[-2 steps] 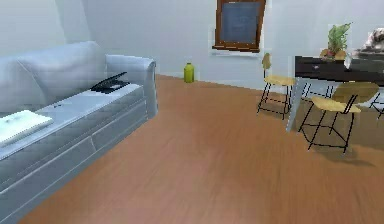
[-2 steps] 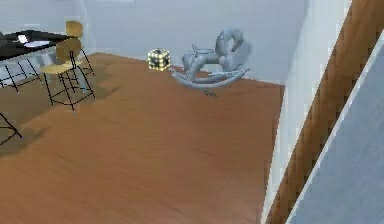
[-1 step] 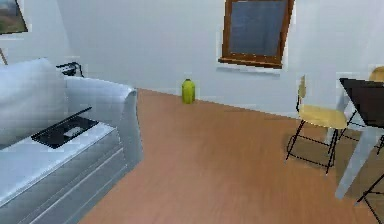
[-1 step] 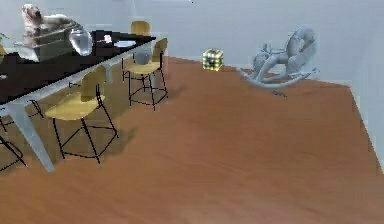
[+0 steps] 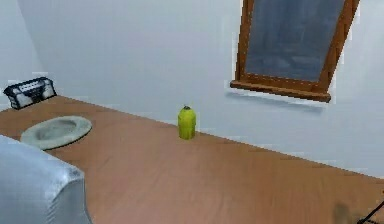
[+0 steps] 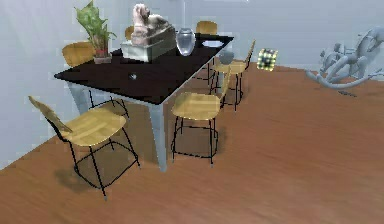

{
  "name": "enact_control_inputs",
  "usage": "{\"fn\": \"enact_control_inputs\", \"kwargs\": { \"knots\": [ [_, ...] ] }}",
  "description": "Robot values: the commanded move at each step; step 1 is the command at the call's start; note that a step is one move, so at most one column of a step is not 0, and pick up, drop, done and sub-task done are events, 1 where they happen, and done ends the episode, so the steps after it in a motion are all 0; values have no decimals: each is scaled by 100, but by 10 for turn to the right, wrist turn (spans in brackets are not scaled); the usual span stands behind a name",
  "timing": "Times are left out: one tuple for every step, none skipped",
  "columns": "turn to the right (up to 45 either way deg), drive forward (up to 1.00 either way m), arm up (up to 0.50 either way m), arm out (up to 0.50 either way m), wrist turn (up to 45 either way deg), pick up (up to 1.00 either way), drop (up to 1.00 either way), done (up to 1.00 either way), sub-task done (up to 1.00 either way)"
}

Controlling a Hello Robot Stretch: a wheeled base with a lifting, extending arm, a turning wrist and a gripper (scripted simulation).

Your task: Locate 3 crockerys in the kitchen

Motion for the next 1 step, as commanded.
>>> {"fn": "enact_control_inputs", "kwargs": {
  "knots": [
    [-30,0,0,0,0,0,0,0,0]
  ]
}}
